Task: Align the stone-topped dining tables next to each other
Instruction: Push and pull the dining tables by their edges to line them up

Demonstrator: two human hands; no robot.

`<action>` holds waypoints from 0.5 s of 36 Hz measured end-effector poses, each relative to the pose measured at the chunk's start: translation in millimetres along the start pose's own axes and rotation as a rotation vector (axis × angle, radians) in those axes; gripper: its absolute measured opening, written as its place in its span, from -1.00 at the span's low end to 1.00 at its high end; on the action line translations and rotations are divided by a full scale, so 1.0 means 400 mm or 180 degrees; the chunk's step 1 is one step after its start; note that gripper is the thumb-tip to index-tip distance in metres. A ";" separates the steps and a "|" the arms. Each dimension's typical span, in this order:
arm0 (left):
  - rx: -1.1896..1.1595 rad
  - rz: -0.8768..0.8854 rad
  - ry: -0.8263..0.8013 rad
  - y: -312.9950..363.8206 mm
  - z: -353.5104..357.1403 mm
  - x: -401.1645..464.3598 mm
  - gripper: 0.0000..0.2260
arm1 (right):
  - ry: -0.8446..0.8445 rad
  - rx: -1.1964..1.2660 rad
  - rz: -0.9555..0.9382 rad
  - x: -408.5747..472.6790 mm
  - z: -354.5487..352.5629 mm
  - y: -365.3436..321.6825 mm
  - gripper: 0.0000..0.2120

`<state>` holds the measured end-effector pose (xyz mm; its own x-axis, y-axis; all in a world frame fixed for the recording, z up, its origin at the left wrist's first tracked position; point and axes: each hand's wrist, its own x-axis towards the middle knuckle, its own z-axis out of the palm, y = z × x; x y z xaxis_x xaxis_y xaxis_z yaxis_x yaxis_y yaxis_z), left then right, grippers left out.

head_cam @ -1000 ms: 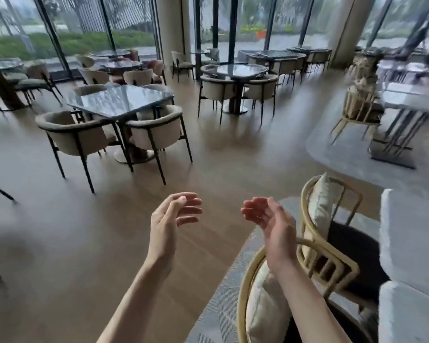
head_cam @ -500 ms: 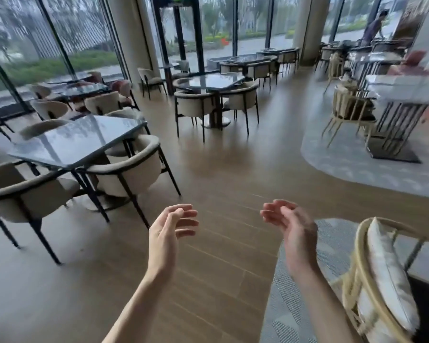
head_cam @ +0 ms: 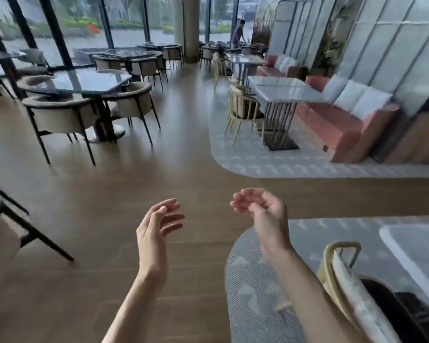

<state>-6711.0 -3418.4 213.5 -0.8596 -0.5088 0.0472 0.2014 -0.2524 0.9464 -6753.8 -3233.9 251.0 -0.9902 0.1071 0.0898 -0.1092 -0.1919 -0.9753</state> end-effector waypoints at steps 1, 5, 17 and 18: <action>-0.0048 -0.0047 -0.0139 -0.007 0.037 0.065 -0.70 | 0.0099 -0.0032 0.0012 0.053 0.015 0.000 -0.63; -0.0076 -0.0120 -0.0693 -0.015 0.195 0.299 -0.70 | 0.0431 -0.0234 0.0012 0.259 0.039 -0.011 -0.64; 0.0007 -0.0235 -0.1414 -0.230 0.657 0.948 -0.73 | 0.1104 -0.0309 -0.0132 0.990 -0.018 0.079 -0.65; -0.0007 -0.0195 -0.1432 -0.251 0.706 1.005 -0.74 | 0.1097 -0.0304 -0.0177 1.073 -0.018 0.091 -0.64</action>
<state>-7209.3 -3365.4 227.7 -0.9885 -0.0847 0.1256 0.1442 -0.2730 0.9511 -7182.0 -3187.9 252.8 -0.8937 0.4405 0.0859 -0.1374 -0.0863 -0.9868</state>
